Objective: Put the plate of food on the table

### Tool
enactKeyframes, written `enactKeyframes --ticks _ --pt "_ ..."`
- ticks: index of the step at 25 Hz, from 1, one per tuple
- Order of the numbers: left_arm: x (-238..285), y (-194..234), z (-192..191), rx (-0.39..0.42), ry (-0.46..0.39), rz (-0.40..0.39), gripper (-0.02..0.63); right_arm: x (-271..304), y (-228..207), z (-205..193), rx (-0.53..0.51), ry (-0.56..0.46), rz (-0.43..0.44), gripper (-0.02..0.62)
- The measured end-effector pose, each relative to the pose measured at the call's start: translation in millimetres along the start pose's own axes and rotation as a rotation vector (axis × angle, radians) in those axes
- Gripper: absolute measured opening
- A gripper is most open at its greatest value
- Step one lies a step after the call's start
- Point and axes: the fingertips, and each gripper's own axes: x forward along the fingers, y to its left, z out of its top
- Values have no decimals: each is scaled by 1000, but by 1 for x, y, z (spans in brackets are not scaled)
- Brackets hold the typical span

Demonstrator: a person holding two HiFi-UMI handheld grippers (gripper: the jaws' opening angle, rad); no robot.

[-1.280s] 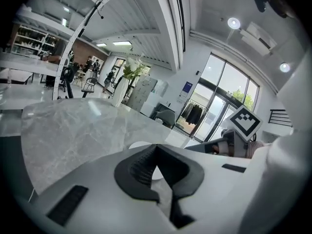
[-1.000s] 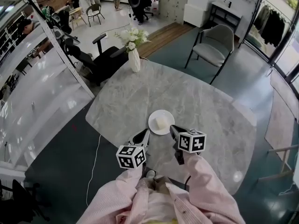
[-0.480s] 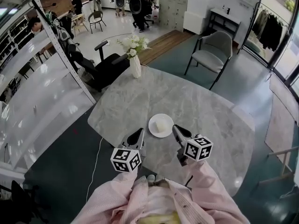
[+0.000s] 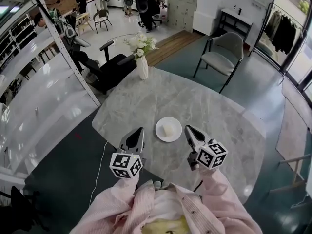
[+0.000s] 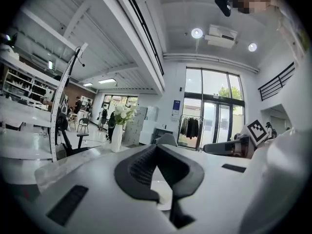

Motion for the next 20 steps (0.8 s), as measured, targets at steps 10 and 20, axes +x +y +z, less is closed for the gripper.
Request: enactKeyframes --ticks 10,20 --pt "-4 10 10 15 -32 38 -9 -2 -2 13 -40 -52 -23 5" --pt "-10 17 11 19 -34 66 -9 -7 -11 12 -47 -58 -51 5"
